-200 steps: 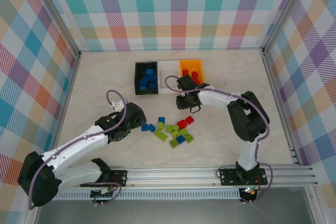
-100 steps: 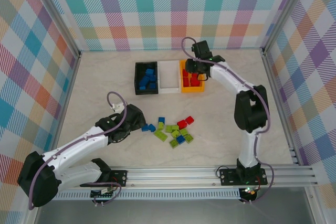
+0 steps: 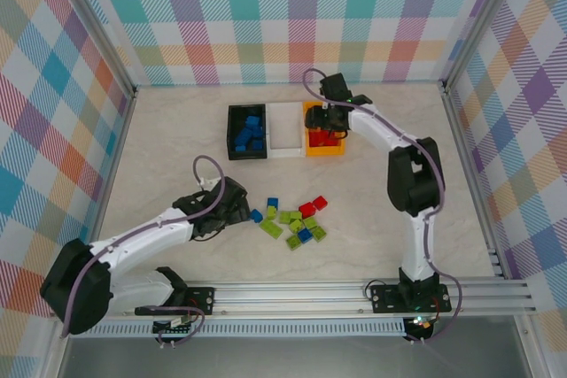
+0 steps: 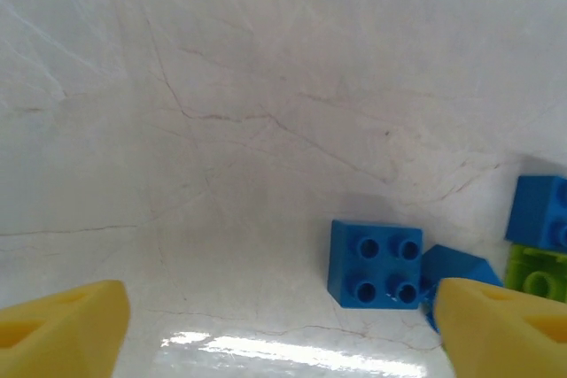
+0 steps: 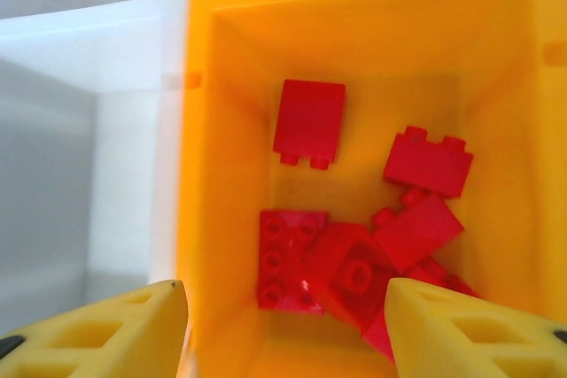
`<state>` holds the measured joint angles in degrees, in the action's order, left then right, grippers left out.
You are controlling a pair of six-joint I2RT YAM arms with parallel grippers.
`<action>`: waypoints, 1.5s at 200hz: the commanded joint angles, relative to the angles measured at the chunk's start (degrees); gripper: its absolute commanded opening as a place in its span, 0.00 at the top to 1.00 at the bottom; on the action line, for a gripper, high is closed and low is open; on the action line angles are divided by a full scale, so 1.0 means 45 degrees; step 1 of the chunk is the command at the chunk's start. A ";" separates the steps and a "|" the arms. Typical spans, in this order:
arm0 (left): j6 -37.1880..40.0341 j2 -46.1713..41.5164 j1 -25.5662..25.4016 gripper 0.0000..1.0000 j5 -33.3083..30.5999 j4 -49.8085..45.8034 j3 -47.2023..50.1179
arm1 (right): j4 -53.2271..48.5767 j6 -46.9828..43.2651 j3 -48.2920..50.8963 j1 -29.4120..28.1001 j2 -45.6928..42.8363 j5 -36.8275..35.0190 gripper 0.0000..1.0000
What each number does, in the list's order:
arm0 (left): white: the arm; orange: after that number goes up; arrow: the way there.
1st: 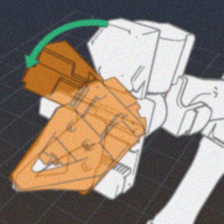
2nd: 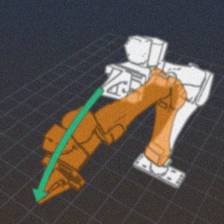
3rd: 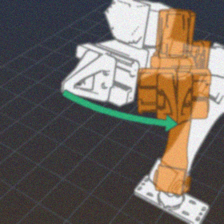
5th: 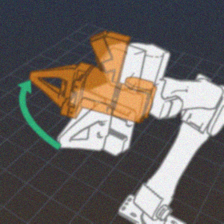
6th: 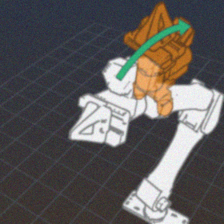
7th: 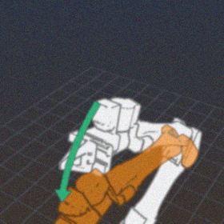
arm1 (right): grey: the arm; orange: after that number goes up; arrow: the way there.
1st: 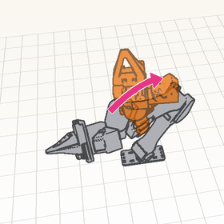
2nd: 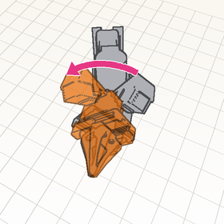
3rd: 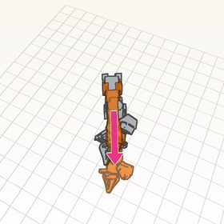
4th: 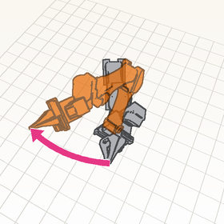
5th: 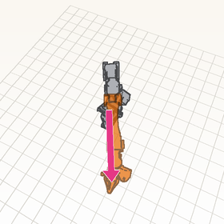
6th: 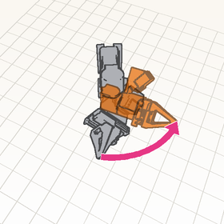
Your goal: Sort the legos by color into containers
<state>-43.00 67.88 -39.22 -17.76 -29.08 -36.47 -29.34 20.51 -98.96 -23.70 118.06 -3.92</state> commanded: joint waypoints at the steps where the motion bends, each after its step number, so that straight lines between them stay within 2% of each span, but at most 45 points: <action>1: 0.0721 0.0818 0.0132 0.27 0.0618 0.0444 -0.0543 | 0.0833 0.0168 0.1227 -0.0083 -0.1961 0.0281 0.39; 13: 0.0883 0.1395 0.0117 0.39 0.0800 0.0361 -0.0837 | 0.1138 0.0197 0.2100 -0.0082 -0.2514 0.0199 0.39; 34: 0.1099 0.2079 0.0066 0.49 0.1062 0.0127 -0.1173 | 0.1420 0.0207 0.3152 -0.0091 -0.3149 0.0006 0.39; 75: 0.1307 0.2806 0.0000 0.47 0.1112 -0.0411 -0.1399 | 0.1862 0.0363 0.4214 -0.0062 -0.3477 -0.0097 0.40; 98: 0.1406 0.2587 -0.0182 0.36 0.1526 -0.0005 -0.1302 | 0.1891 0.0403 0.4351 -0.0065 -0.3405 -0.0100 0.40; 117: 0.1496 0.2464 -0.0369 0.33 0.1620 0.0146 -0.1358 | 0.1950 0.0426 0.4451 -0.0046 -0.3442 -0.0124 0.40; 146: 0.1545 0.2899 -0.0422 0.32 0.1608 0.0097 -0.1554 | 0.1894 0.0377 0.4432 -0.0050 -0.3481 -0.0091 0.40; 185: 0.1557 0.2566 -0.0544 0.29 0.1619 0.0281 -0.1582 | 0.1868 0.0277 0.4561 -0.0040 -0.3538 -0.0144 0.40; 221: 0.1648 0.3607 -0.0563 0.27 0.1971 0.0525 -0.1803 | 0.1895 0.0285 0.4627 -0.0045 -0.3459 -0.0115 0.40; 246: 0.1562 0.3977 -0.0590 0.26 0.1692 0.0557 -0.1895 | 0.1891 0.0265 0.4685 -0.0045 -0.3513 -0.0105 0.40; 262: 0.1602 0.4047 -0.0598 0.28 0.1290 0.0313 -0.1942 | 0.1898 0.0245 0.4724 -0.0045 -0.3569 -0.0124 0.40; 290: 0.1691 0.3939 -0.0569 0.40 0.0824 -0.0022 -0.1862 | 0.1907 0.0217 0.4725 -0.0045 -0.3623 -0.0099 0.40; 300: 0.1690 0.3957 -0.0551 0.47 0.0798 -0.0046 -0.1851 | 0.1949 0.0241 0.4744 -0.0045 -0.3633 -0.0088 0.40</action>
<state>-36.14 85.78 -41.52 -11.81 -27.03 -44.29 -21.87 21.78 -78.30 -23.70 102.59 -4.05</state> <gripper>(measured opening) 0.590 0.598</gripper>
